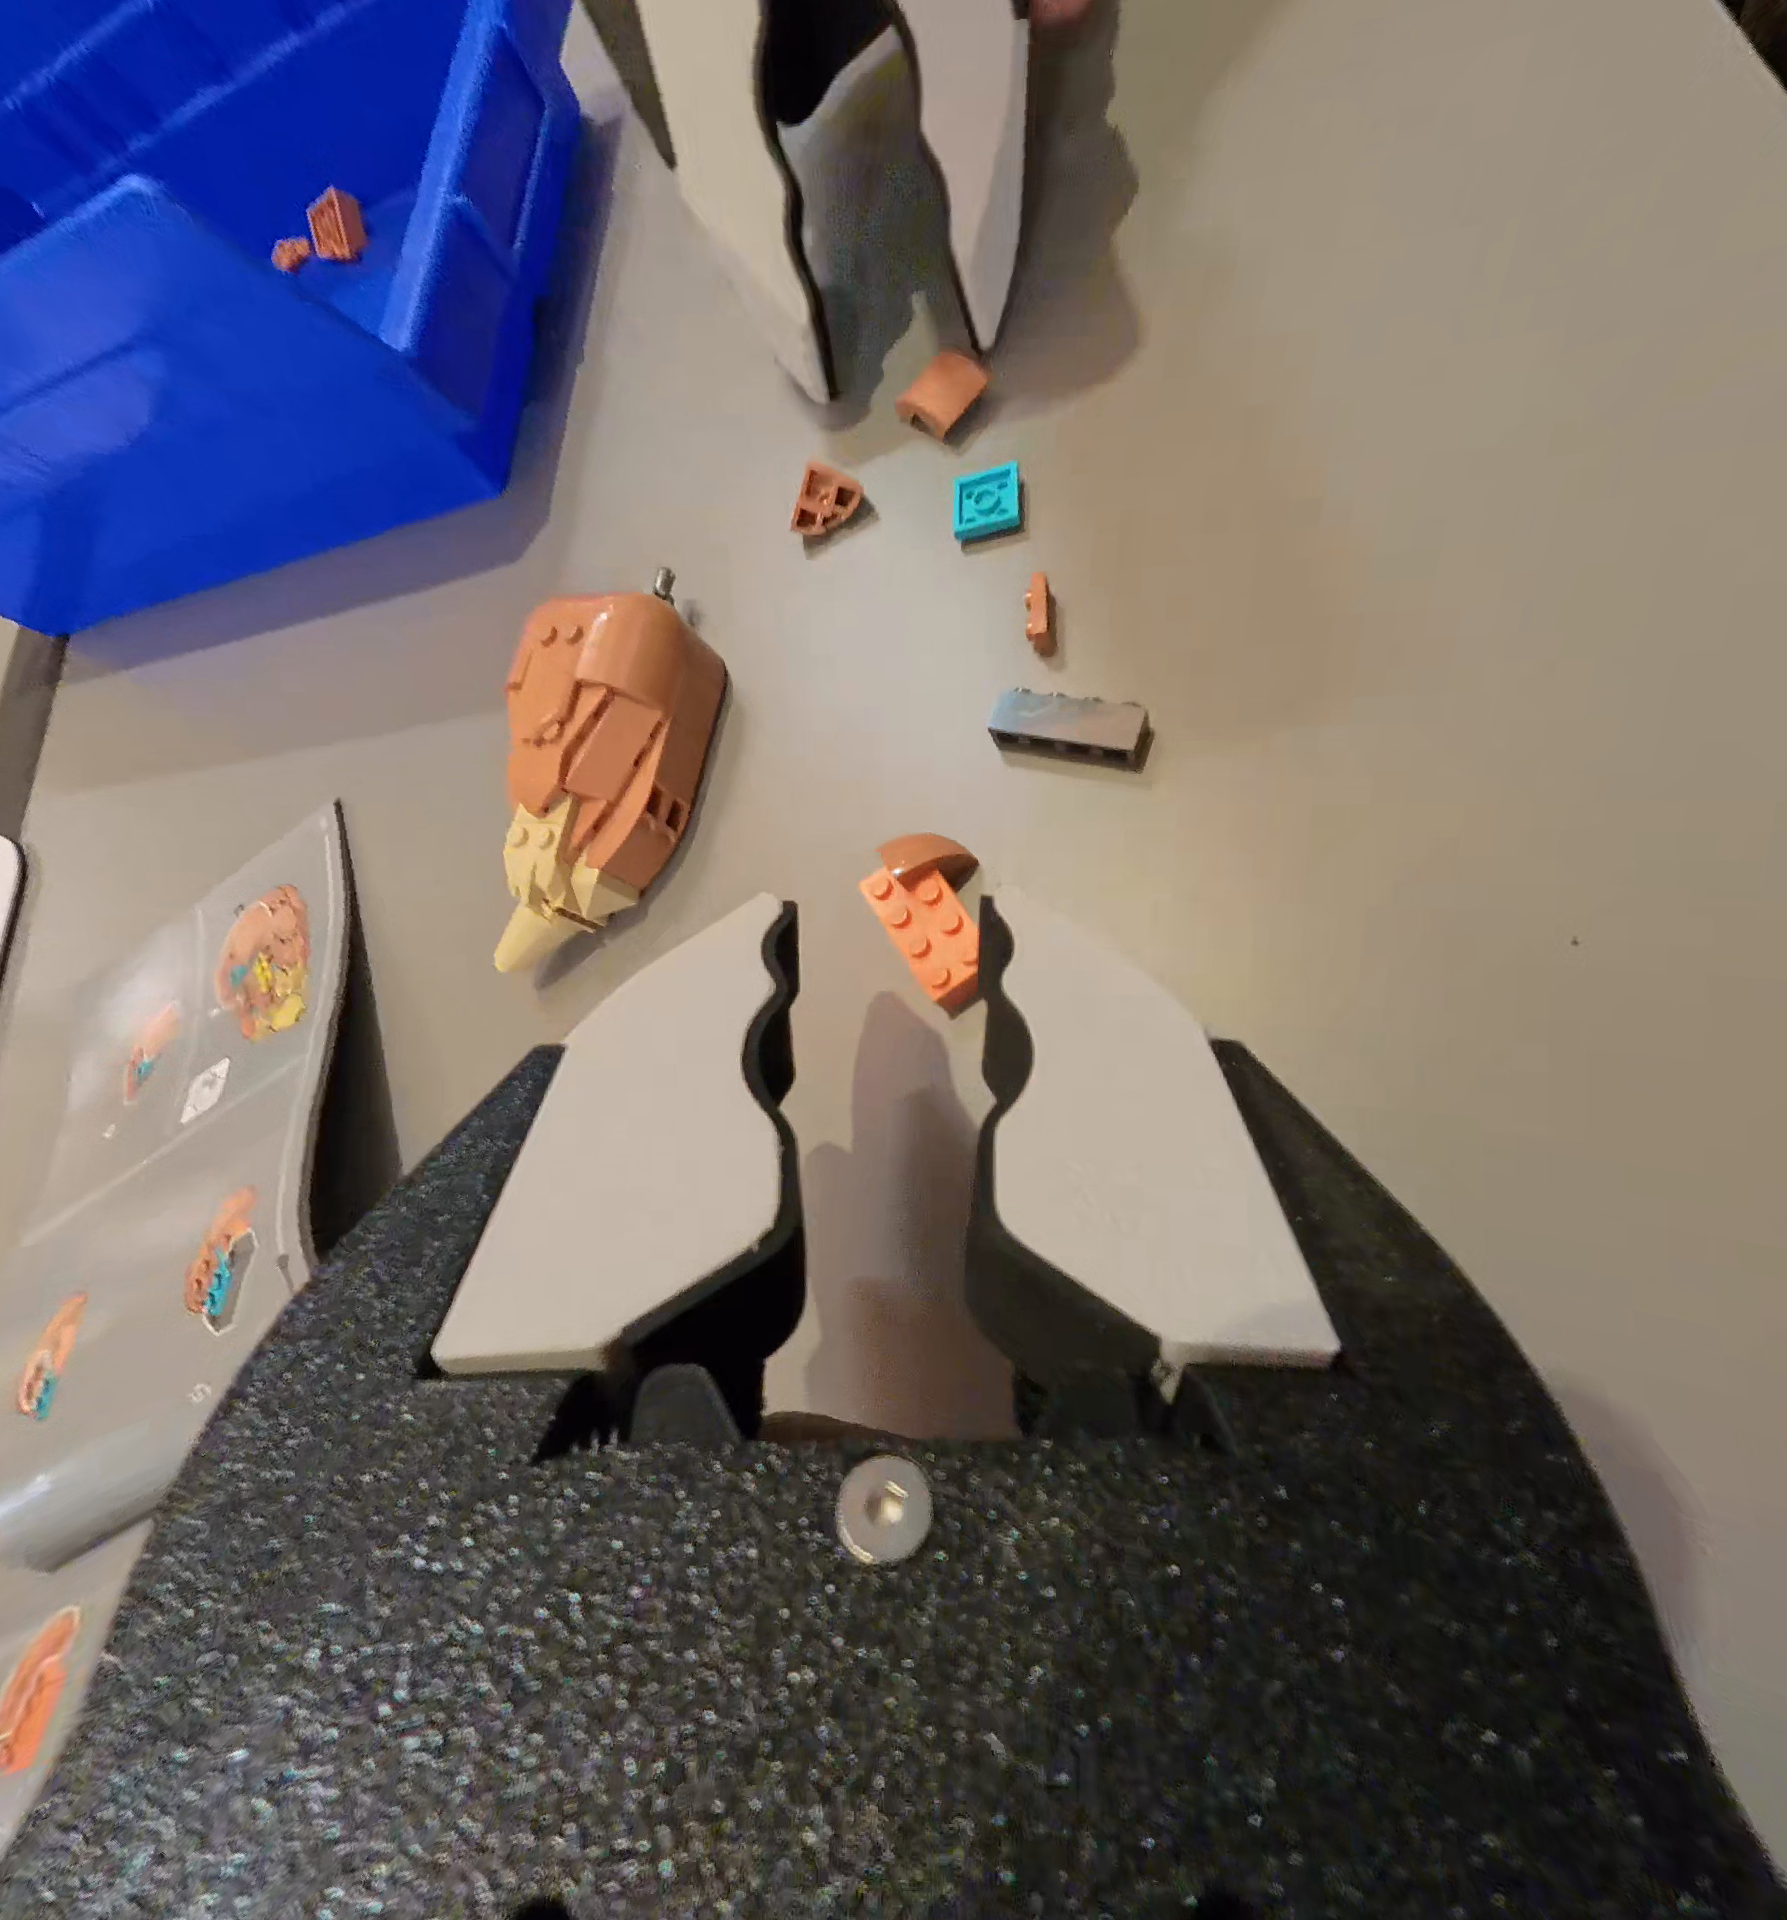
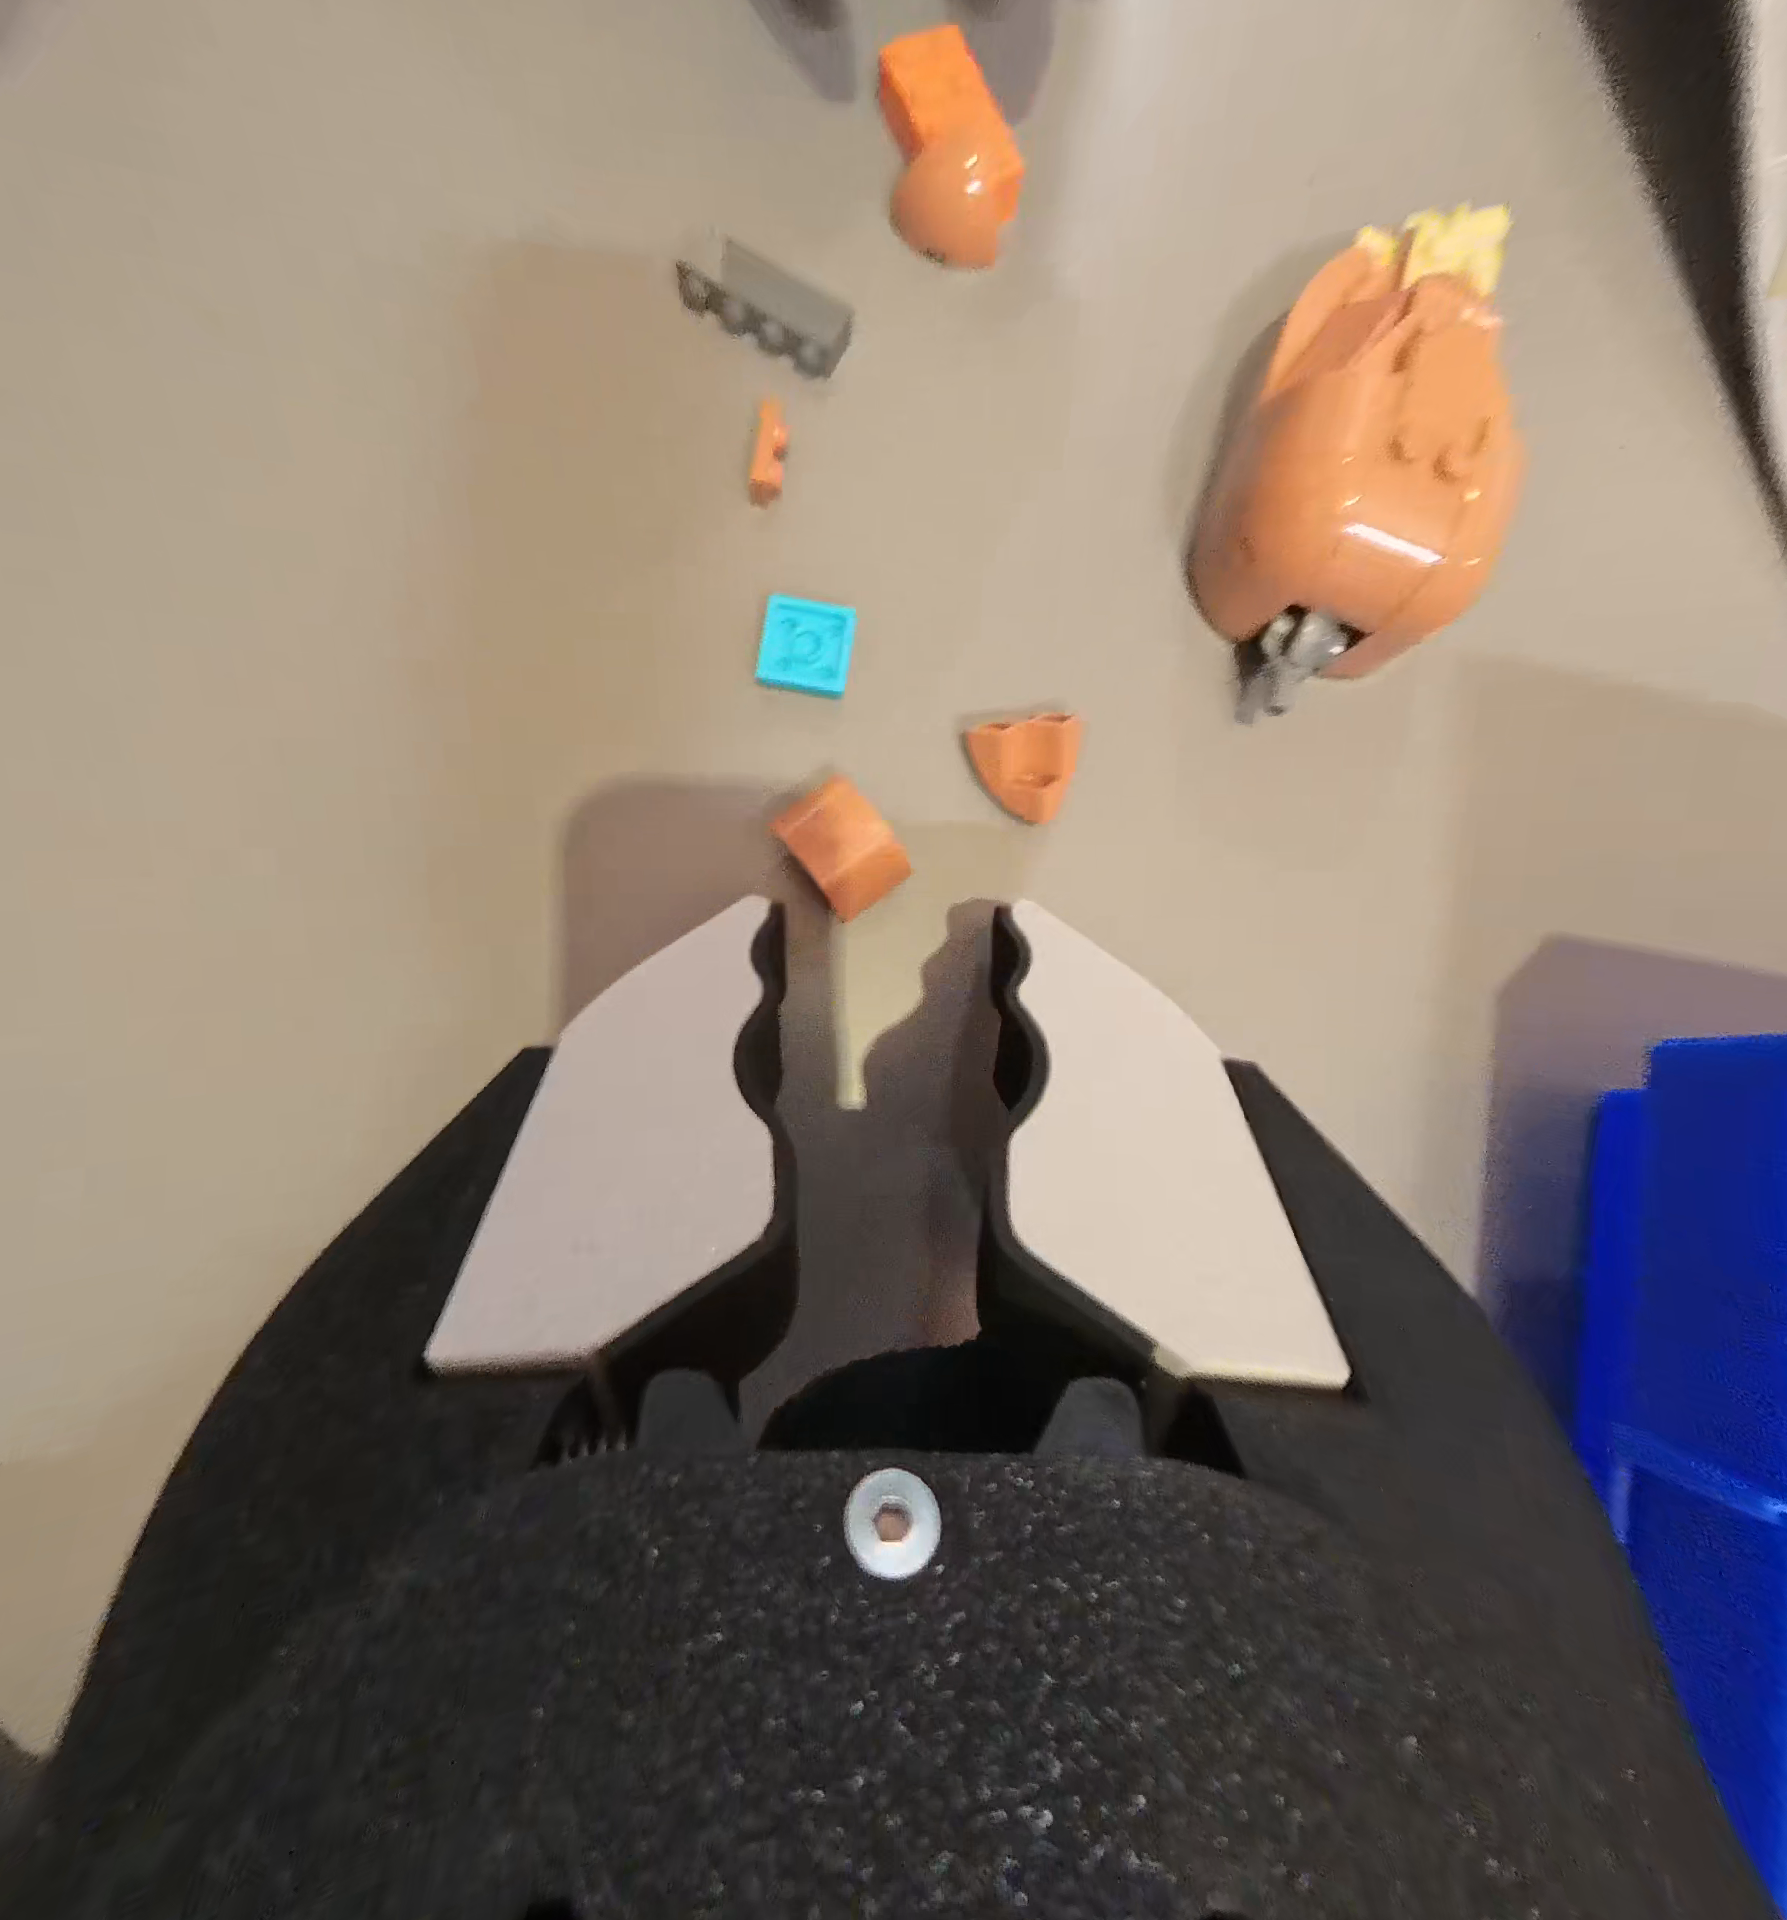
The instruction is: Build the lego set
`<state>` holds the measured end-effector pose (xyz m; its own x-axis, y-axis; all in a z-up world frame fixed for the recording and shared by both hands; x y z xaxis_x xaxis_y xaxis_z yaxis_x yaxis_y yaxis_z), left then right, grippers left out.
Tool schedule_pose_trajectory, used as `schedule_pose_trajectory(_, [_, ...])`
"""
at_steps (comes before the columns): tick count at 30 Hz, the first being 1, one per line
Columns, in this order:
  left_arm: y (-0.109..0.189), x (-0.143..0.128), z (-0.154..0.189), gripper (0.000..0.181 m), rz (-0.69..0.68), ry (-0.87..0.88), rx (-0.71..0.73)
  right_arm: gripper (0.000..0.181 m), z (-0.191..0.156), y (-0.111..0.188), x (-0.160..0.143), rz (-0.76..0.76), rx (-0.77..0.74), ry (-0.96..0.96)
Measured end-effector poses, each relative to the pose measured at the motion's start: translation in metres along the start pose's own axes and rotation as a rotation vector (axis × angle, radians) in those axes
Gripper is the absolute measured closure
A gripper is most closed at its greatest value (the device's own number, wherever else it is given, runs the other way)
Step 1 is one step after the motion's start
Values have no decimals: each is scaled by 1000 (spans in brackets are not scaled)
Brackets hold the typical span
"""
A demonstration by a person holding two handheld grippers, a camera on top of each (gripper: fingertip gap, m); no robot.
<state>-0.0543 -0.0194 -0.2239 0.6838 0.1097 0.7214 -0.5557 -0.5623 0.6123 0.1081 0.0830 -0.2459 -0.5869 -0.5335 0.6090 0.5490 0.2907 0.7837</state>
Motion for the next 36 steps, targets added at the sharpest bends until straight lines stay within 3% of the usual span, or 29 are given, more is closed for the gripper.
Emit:
schedule_pose_trajectory(11, [-7,-8,-5,150,-67,17,37,164,-3,-9,10,54,-19,26])
schedule_pose_trajectory(16, [-5,0,-8,151,-20,41,51,164,-2,-11,17,113,10,-65])
schedule_pose_trajectory(22, [-3,29,-9,150,155,78,60,165,13,20,61,554,202,-423])
schedule_pose_trajectory(26, [-2,51,-15,150,291,82,142,165,18,26,77,719,320,-568])
schedule_pose_trajectory(31, [-6,63,-18,149,325,29,254,165,17,12,88,719,356,-623])
schedule_pose_trajectory(36, [-7,70,-9,150,372,106,158,165,14,4,95,635,189,-415])
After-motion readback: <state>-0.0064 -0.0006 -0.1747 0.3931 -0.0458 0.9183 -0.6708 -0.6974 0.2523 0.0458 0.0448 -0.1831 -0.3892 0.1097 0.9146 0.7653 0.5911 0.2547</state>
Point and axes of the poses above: each gripper's, where its closed fingertips meet, y back along the fingers, x out of its top, z = x × y across the jaws, the point moved 3 cm from there along y, back along the fingers, and after that the axes turned 2 degrees about y, right-handed, at the moved point
